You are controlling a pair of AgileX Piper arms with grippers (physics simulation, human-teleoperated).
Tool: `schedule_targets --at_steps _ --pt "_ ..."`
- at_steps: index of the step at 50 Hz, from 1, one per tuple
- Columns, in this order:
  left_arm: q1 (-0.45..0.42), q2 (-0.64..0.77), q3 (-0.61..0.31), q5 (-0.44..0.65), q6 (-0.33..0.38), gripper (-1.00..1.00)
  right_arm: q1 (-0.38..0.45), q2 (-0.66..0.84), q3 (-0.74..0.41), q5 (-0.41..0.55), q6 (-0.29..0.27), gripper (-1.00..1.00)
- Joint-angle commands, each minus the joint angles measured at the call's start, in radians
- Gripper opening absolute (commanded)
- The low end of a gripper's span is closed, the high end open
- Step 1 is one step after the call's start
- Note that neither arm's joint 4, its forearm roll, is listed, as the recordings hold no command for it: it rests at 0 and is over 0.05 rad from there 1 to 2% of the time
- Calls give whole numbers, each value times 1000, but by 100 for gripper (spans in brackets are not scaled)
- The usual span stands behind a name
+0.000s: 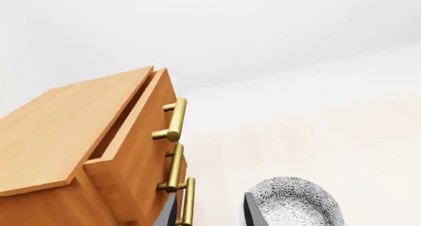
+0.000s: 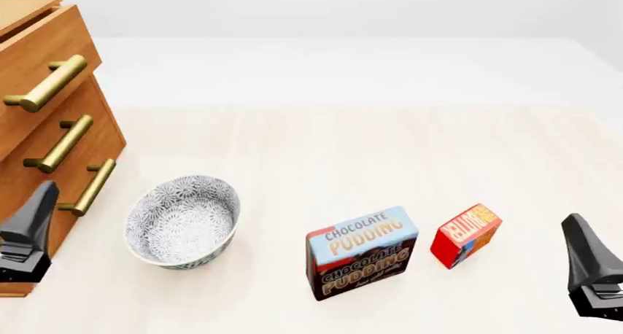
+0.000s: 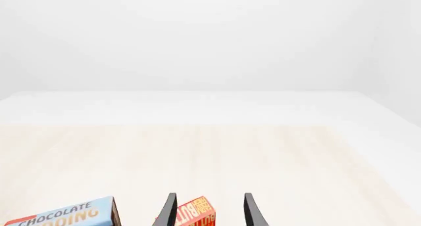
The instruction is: Put the butter at the back in the top drawer of the cabinet and close it.
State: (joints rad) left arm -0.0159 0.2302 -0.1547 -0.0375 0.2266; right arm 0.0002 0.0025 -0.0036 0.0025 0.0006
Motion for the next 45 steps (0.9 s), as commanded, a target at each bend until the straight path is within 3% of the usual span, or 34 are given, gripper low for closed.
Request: schedule_targets --at_steps 1,18,32,45 --pt "-112 177 -286 150 493 100 0 0 0 0 0 100" --pt "-127 241 -327 146 642 100 0 0 0 0 0 100" --pt "-118 273 -339 151 676 100 0 0 0 0 0 100" --pt "-115 307 -334 123 754 100 0 0 0 0 0 100"
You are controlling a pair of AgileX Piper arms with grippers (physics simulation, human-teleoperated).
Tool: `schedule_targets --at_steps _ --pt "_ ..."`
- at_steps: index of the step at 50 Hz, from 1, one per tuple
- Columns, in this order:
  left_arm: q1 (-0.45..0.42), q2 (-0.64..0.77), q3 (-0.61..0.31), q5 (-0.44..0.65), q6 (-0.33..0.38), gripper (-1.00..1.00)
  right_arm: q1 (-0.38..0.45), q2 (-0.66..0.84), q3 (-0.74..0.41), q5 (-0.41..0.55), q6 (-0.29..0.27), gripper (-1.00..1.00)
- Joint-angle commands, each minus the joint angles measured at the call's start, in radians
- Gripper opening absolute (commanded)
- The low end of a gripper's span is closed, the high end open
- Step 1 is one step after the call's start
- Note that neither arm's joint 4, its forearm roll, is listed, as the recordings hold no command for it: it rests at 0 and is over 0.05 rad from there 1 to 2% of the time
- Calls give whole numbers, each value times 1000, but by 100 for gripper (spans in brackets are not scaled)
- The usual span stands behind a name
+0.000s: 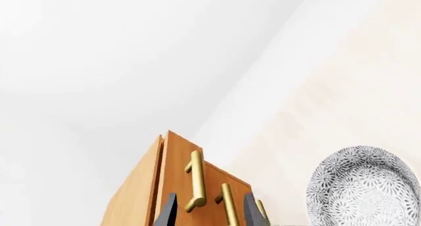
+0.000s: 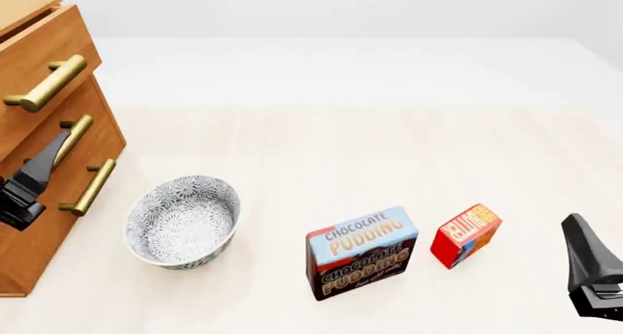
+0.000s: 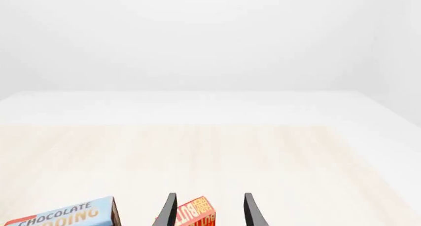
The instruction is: Put the butter at the back in the top drawer of the cabinet and close it.
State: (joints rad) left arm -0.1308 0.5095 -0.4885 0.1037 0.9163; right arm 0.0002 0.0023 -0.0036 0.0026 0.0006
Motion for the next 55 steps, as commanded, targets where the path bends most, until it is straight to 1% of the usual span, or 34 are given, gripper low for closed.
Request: schedule_targets --at_steps 1,5,9,26,29,31,34,39,40,41,47,48,53,55 --pt "0 28 0 -19 64 100 0 0 0 0 0 100" --pt "-9 37 2 -41 91 100 0 0 0 0 0 100" --pt "8 44 8 -54 117 100 0 0 0 0 0 100" --pt "37 93 8 -97 164 100 0 0 0 0 0 100" --pt "40 110 8 -111 164 100 0 0 0 0 0 100" --pt "40 135 -10 -90 137 100 0 0 0 0 0 100" --pt "63 146 -1 -117 146 100 0 0 0 0 0 100" --pt "66 160 -8 -124 146 100 0 0 0 0 0 100" --pt "37 166 -7 -136 155 100 0 0 0 0 0 100" --pt "59 165 -11 -130 152 100 0 0 0 0 0 100" --pt "68 190 -24 -139 155 100 0 0 0 0 0 100" --pt "90 196 -24 -136 154 100 0 0 0 0 0 100" --pt "124 211 -19 -153 170 100 0 0 0 0 0 100" --pt "116 219 -28 -157 166 100 0 0 0 0 0 100"
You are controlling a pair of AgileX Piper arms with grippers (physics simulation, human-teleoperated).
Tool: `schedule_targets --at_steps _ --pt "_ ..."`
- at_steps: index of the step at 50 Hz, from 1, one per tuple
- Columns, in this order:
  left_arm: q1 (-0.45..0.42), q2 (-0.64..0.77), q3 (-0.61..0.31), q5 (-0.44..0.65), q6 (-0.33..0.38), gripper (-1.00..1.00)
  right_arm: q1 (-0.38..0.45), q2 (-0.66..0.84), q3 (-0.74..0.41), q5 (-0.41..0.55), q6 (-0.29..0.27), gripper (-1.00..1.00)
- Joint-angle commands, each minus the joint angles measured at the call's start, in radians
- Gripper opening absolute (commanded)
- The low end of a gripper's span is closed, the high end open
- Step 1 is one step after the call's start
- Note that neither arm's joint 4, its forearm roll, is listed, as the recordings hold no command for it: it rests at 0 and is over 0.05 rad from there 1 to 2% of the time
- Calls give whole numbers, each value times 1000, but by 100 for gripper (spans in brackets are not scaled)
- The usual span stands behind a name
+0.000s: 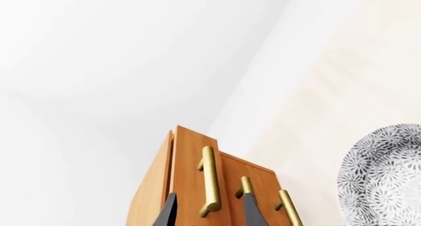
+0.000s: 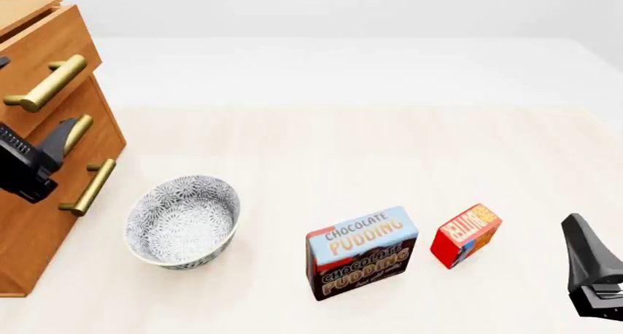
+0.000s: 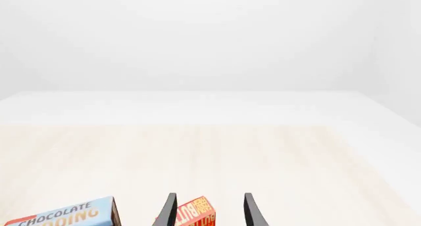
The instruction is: Put the butter at the back in the top drawer of the cabinet and close it.
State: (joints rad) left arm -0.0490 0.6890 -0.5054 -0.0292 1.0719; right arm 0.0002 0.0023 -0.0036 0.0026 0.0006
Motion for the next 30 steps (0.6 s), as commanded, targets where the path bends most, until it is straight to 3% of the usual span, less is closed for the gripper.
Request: schedule_targets --at_steps 1,30 --pt "34 42 -12 -26 12 100 0 0 0 0 0 100" --pt "74 98 25 -100 41 100 0 0 0 0 0 100"
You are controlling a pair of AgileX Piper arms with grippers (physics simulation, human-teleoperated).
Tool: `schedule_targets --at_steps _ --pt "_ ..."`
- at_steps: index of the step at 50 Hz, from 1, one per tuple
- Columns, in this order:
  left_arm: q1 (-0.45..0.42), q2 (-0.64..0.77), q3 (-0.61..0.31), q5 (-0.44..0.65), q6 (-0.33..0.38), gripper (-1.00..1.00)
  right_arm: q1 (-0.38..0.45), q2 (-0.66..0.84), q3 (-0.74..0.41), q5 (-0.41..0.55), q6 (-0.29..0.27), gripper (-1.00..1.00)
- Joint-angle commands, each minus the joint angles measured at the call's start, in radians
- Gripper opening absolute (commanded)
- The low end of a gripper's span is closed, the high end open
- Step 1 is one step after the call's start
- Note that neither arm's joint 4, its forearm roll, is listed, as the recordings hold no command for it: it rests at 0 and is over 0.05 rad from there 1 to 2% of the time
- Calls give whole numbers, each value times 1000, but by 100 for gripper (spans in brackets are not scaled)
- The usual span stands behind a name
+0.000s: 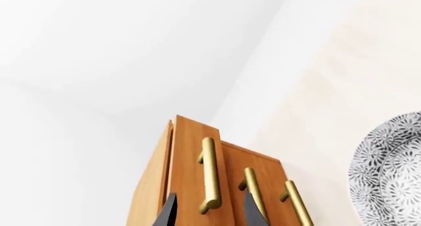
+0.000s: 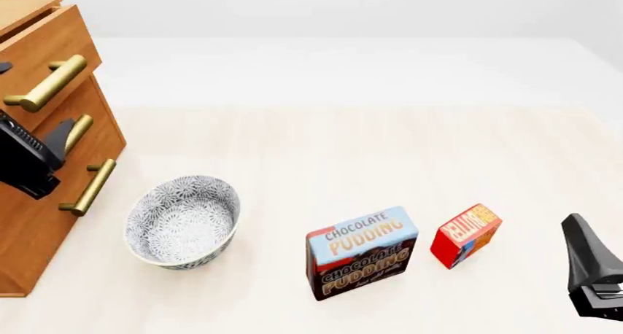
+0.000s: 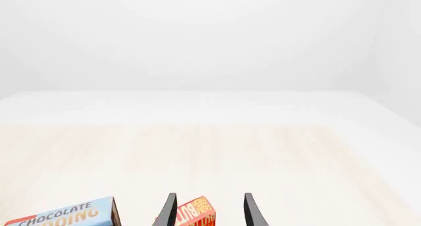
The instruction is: Put the butter at the back in the top drawer of the cabinet and close it.
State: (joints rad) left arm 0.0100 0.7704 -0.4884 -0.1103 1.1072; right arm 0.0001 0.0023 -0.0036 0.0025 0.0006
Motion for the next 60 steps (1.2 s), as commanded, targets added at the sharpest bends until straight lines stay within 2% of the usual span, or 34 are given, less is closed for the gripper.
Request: schedule_targets --at_steps 1,18,60 --pt "16 19 8 -19 5 100 0 0 0 0 0 100" --pt "16 50 16 -70 24 100 0 0 0 0 0 100" --pt "73 124 22 -142 16 100 0 0 0 0 0 100"
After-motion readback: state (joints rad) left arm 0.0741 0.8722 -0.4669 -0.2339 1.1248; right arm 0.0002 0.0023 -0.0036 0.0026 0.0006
